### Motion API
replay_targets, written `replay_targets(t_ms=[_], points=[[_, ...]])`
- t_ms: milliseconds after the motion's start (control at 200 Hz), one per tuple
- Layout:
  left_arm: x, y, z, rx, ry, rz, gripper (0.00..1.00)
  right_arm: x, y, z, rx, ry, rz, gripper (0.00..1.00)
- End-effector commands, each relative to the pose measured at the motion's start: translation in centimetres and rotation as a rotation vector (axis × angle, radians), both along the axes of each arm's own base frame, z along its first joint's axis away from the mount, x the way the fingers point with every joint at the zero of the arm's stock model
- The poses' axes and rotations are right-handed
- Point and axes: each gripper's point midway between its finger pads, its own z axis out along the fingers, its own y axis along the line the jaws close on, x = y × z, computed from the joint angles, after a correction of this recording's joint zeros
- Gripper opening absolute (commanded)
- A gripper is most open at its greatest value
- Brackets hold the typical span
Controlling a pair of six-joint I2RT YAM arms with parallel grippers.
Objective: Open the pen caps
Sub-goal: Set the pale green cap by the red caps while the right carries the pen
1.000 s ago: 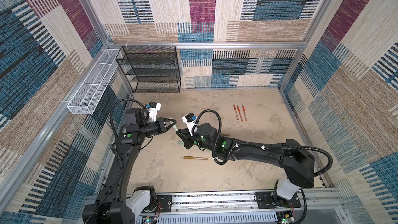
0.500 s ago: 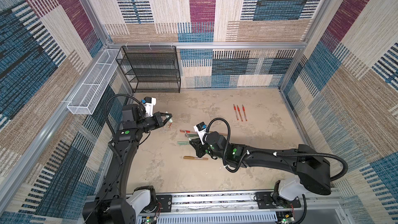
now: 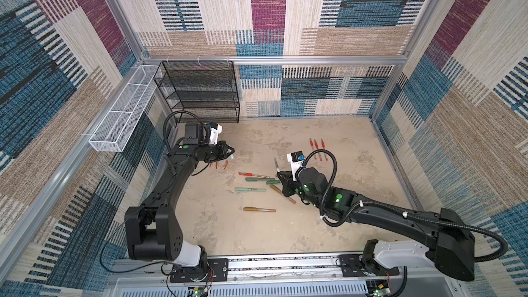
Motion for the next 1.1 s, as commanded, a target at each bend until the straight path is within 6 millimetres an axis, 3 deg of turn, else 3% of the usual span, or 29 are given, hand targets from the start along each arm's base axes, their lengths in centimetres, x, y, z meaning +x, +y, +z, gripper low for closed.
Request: replay_targets(t_ms=[0, 255, 431, 736, 1092], points=[[0.8, 1.1, -3.0, 0.124, 0.074, -0.010, 0.00, 0.0, -2.2, -0.4, -0.035, 0.015, -0.054, 0.00], [2.7, 1.4, -9.3, 0.209, 0.277, -0.040, 0.00, -0.6, -5.2, 0.2, -0.038, 0.006, -0.102, 0.00], [3.6, 1.0, -11.9, 0.249, 0.352, -0.072, 0.00, -1.0, -5.9, 0.1, -0.030, 0.003, -0.102, 0.00], [4.3, 0.6, -15.5, 0.335, 0.443, -0.120, 0.04, -1.1, -6.2, 0.6, -0.035, 0.003, -0.104, 0.00], [5.0, 1.1, -17.4, 0.386, 0.477, -0.117, 0.14, -1.3, -6.8, 0.8, -0.017, -0.004, -0.119, 0.00]])
